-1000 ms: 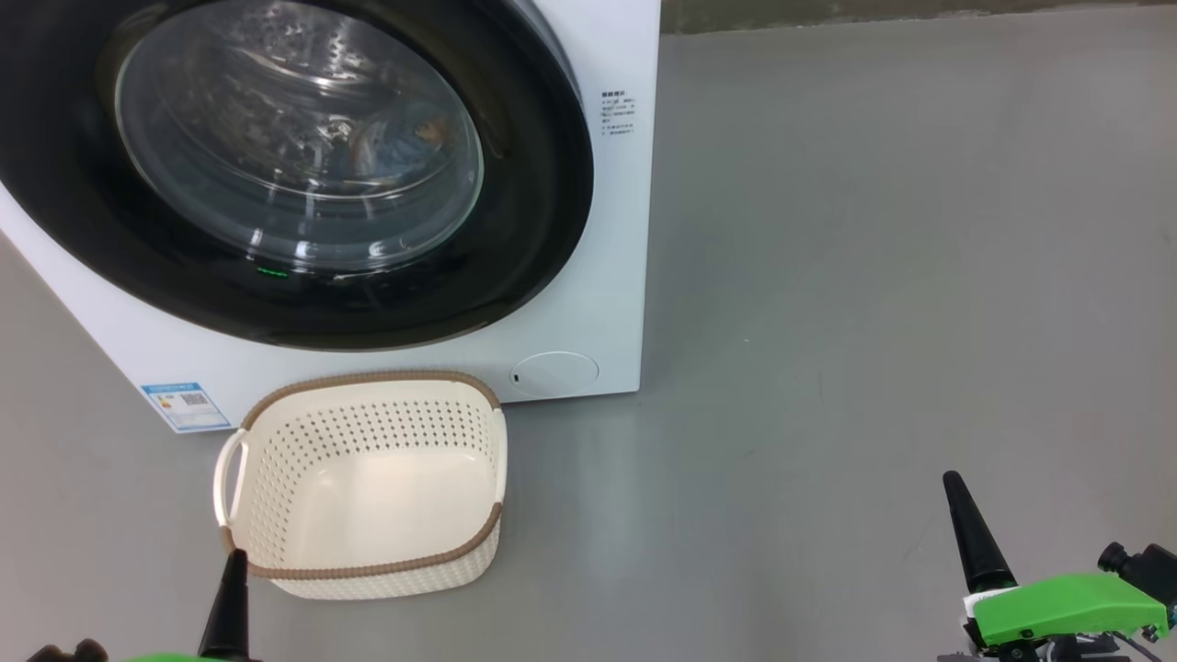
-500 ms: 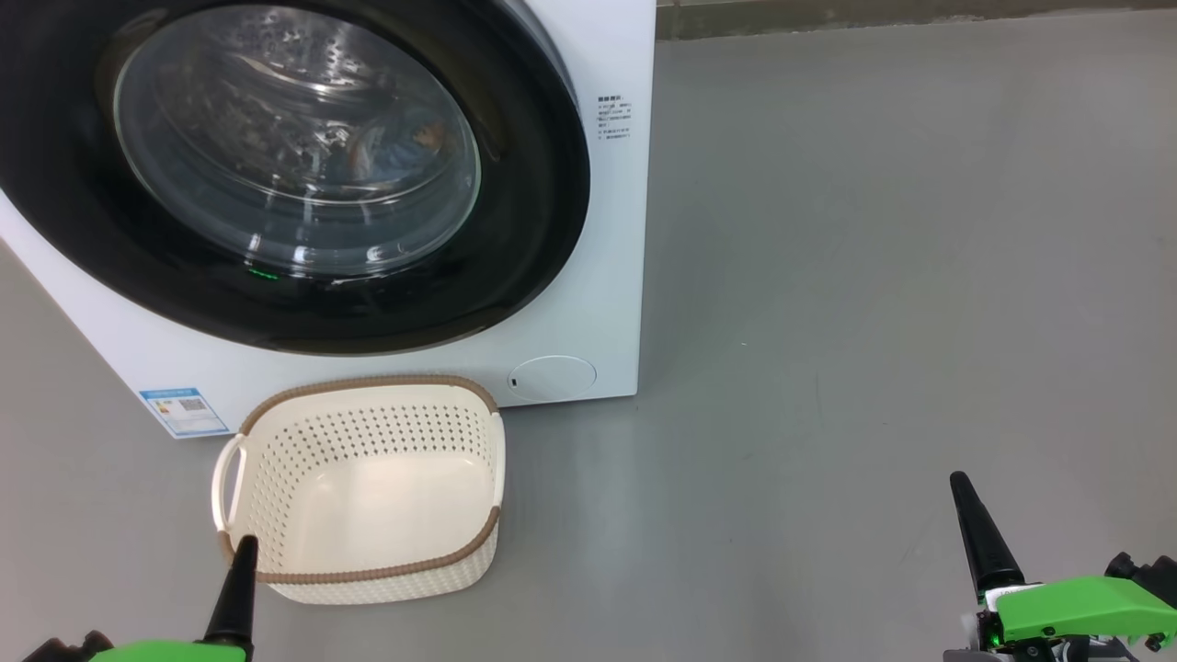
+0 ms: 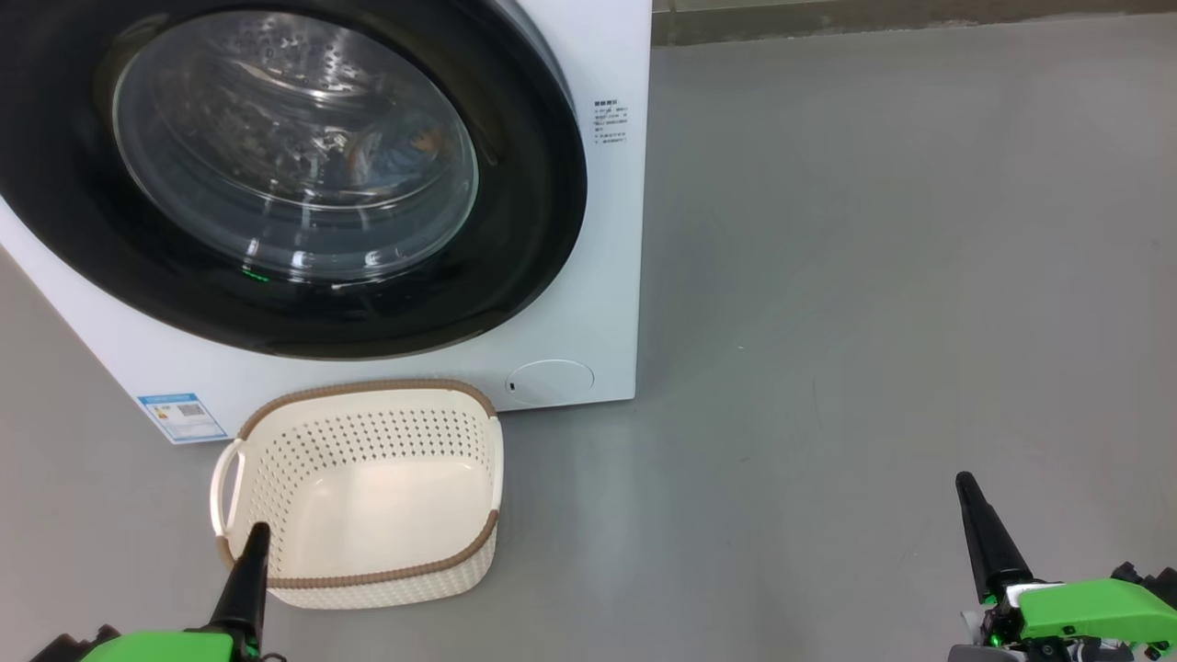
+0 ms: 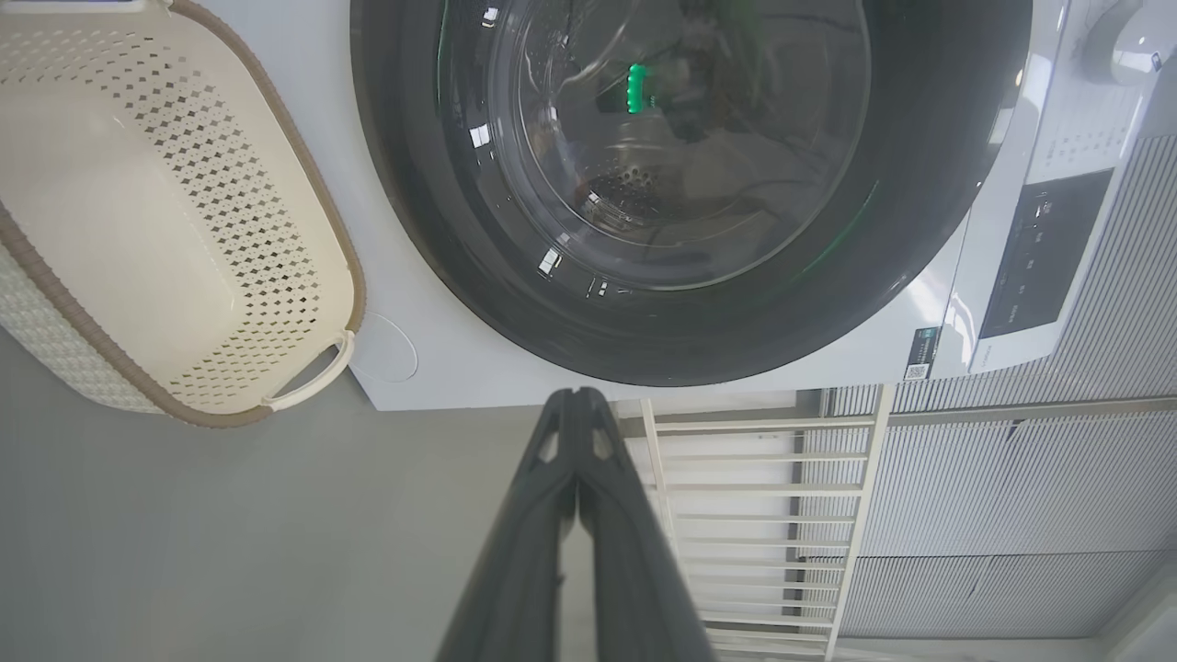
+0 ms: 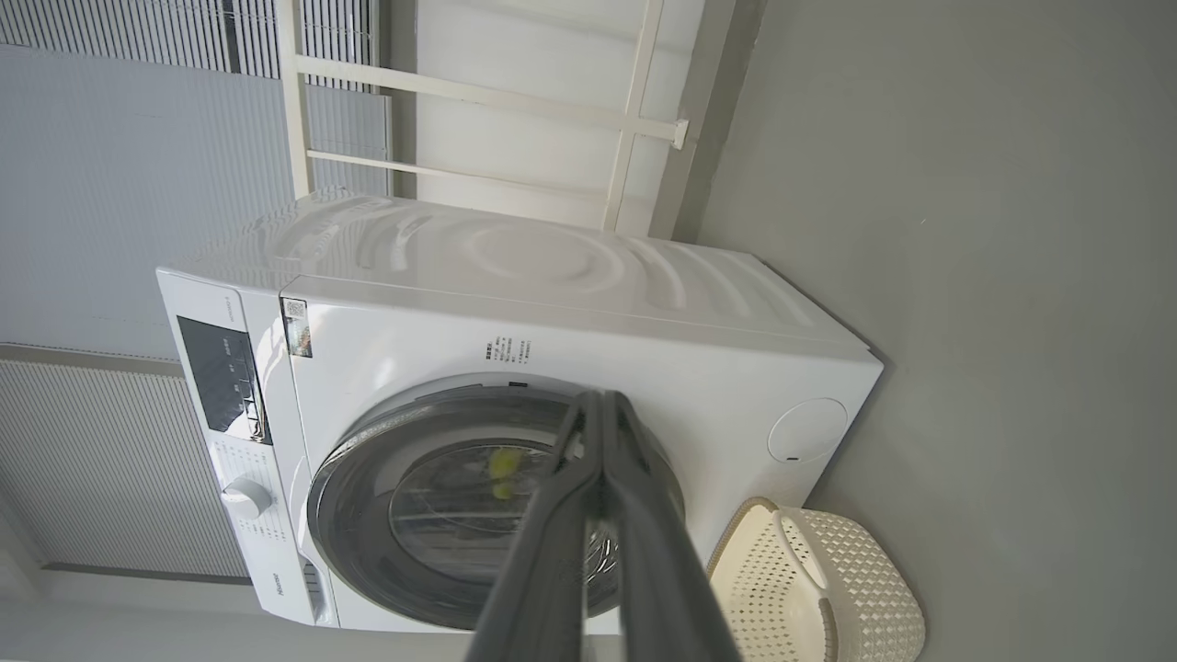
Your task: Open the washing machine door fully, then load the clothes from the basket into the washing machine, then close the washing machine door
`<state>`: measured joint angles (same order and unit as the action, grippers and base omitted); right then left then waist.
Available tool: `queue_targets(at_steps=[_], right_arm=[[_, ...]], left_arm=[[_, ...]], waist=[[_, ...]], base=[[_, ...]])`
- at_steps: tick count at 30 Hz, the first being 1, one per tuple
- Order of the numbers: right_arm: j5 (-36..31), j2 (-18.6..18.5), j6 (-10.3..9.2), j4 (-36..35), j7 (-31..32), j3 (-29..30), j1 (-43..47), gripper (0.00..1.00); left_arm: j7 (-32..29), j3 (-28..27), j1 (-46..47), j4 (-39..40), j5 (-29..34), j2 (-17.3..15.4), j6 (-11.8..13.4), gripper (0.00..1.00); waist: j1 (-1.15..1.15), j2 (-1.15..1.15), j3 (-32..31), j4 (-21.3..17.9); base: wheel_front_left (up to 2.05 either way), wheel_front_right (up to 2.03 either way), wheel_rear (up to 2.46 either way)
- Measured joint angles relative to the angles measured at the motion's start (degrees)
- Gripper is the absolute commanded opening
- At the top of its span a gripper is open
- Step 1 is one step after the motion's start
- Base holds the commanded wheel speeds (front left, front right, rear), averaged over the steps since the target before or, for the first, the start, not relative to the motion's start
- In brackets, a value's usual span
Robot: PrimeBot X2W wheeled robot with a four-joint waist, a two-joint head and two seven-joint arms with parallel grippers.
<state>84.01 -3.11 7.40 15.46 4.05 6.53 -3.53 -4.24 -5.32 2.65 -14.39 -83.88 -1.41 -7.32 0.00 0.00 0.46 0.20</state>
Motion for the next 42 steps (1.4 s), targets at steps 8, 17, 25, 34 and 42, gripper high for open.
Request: queue_targets(at_steps=[8,17,25,34,42], right_arm=[[5.5,0.2,0.0,0.0,1.5,0.6,0.0,0.0],[8.1,0.2,0.0,0.0,2.0,1.0,0.0,0.0],[8.1,0.2,0.0,0.0,2.0,1.1,0.0,0.0],[8.1,0.3,0.0,0.0,2.0,1.1,0.0,0.0],[8.1,0.3,0.0,0.0,2.0,1.2,0.0,0.0]], left_arm=[[-1.4,0.3,0.5,-0.5,-5.0,0.0,0.0,0.0],[-1.9,0.4,1.2,-0.8,-7.8,-0.2,0.0,0.0],[-1.9,0.4,1.2,-0.8,-7.8,-0.3,0.0,0.0],[-1.9,0.4,1.2,-0.8,-7.8,-0.4,0.0,0.0],[-1.9,0.4,1.2,-0.8,-7.8,-0.4,0.0,0.0]], waist=[[0.0,0.0,-0.2,-0.1],[0.0,0.0,-0.3,-0.2],[0.0,0.0,-0.3,-0.2],[0.0,0.0,-0.3,-0.2],[0.0,0.0,-0.3,-0.2]], base=[[0.0,0.0,0.0],[0.0,0.0,0.0],[0.0,0.0,0.0],[0.0,0.0,0.0],[0.0,0.0,0.0]])
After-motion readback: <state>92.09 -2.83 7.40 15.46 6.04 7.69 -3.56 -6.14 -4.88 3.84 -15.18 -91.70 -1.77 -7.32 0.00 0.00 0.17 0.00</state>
